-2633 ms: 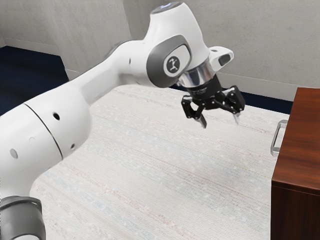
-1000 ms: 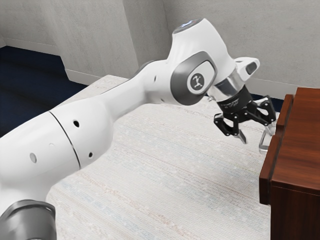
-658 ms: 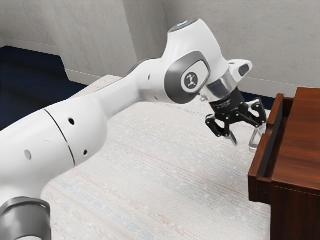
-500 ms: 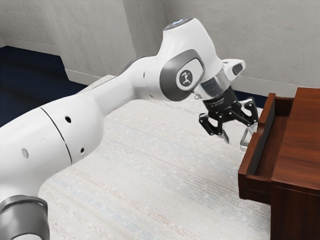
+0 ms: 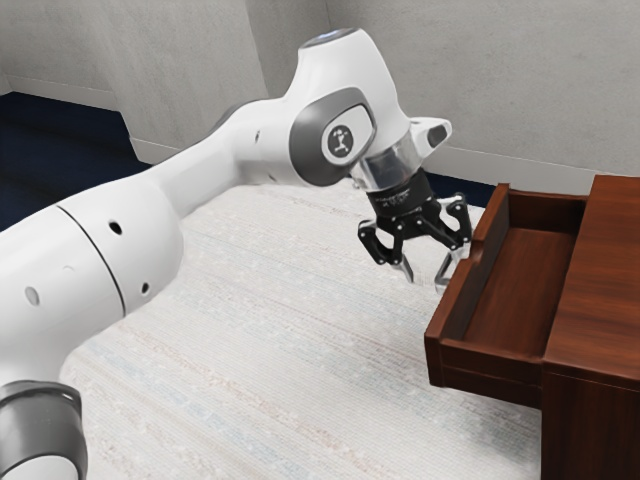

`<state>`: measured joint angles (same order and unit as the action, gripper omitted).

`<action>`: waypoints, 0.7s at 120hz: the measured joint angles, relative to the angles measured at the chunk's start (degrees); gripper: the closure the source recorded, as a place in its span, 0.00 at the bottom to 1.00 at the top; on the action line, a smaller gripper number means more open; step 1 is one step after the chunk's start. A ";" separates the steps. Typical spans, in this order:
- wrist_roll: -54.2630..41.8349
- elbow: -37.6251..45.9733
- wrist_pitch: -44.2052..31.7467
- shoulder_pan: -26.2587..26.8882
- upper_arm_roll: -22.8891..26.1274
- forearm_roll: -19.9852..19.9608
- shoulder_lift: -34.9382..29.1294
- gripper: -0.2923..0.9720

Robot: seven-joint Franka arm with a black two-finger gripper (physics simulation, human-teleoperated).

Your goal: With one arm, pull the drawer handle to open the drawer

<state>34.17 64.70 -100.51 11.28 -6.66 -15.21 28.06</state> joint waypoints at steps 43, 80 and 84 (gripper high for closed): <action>-1.43 0.02 2.89 -0.01 -2.55 -0.19 -1.91 0.43; -2.81 0.02 4.62 -0.03 -3.61 -0.60 -3.25 0.43; -2.92 -0.02 4.70 -0.03 -3.62 -0.63 -3.39 0.43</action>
<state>31.25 64.67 -95.81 11.25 -10.28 -15.84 24.67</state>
